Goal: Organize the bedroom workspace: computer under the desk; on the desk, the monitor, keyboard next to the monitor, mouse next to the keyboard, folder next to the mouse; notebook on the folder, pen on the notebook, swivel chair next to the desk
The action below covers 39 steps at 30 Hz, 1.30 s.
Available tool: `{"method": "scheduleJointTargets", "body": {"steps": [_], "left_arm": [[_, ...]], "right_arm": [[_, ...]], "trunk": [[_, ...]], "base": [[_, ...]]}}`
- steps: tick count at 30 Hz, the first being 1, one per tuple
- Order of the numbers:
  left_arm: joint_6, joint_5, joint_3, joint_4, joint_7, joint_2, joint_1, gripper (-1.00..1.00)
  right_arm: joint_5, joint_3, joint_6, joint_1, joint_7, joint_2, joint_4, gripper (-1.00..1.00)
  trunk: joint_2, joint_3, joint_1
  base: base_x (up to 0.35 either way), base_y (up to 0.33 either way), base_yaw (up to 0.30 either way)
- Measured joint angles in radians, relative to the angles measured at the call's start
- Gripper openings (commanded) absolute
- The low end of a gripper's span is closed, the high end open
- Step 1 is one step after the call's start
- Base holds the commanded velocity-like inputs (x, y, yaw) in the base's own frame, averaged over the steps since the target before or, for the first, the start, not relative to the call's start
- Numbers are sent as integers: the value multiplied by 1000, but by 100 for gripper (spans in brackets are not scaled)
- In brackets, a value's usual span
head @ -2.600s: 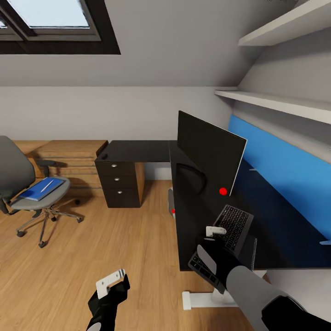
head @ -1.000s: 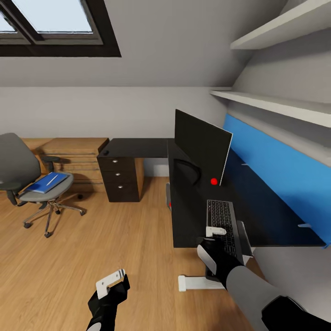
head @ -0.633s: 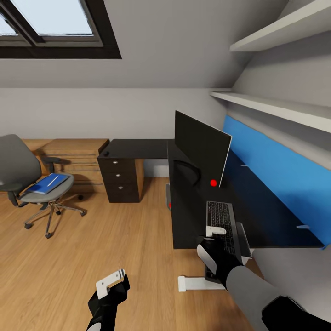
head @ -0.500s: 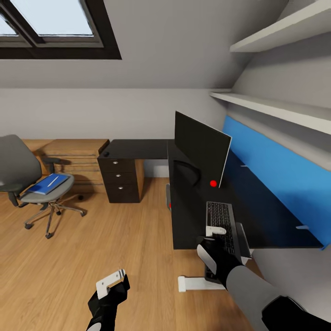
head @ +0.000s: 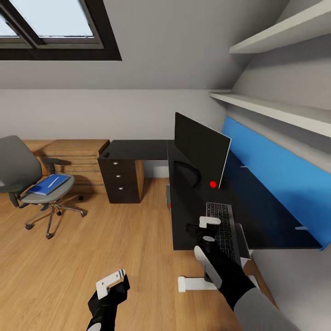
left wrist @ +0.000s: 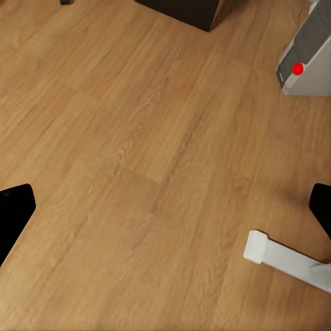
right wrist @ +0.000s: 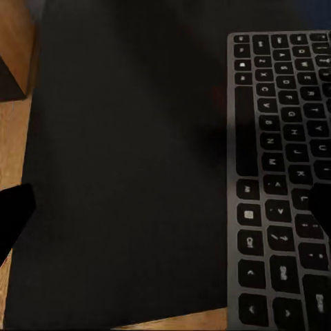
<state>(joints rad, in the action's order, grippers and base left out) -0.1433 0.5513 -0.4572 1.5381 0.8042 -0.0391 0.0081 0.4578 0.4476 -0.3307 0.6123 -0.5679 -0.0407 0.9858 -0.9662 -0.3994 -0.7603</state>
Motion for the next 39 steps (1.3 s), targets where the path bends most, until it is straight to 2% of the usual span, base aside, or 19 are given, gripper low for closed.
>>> {"method": "scheduleJointTargets", "body": {"steps": [7, 23, 28, 31, 34, 37, 39], "left_arm": [[-3, -1, 1, 0, 0, -1, 0, 100], [-4, -1, 1, 0, 0, -1, 0, 100], [-5, 0, 2, 0, -1, -1, 0, 100], [-4, 0, 4, 0, 0, -1, 0, 100], [-3, 1, 5, 3, 0, -1, 0, 100], [-1, 1, 6, 6, 2, 0, 0, 100], [-1, 2, 6, 8, 2, 0, 0, 100]], "right_arm": [[0, 1, -31, -48, -2, 2, 150, 100], [-5, -1, -29, -53, -5, 4, 160, 100], [-1, -4, -31, -53, -5, 5, 159, 100], [16, -12, -32, -53, -4, 6, 160, 100], [61, -35, -33, -53, -4, 9, 160, 100], [125, -64, -30, -54, -2, 23, 161, 100], [193, -84, -25, -55, 2, 44, 163, 100]], "trunk": [[0, 0, 0], [0, 0, -1], [0, 0, 0], [0, 0, 0], [0, 0, 0], [0, 1, 0], [0, 1, 0]], "base": [[-11, 1, -7], [-281, 174, -1], [-134, 59, -39], [-39, 17, -187], [-16, 7, -249], [-7, 3, -275], [-3, 1, -285]]}}
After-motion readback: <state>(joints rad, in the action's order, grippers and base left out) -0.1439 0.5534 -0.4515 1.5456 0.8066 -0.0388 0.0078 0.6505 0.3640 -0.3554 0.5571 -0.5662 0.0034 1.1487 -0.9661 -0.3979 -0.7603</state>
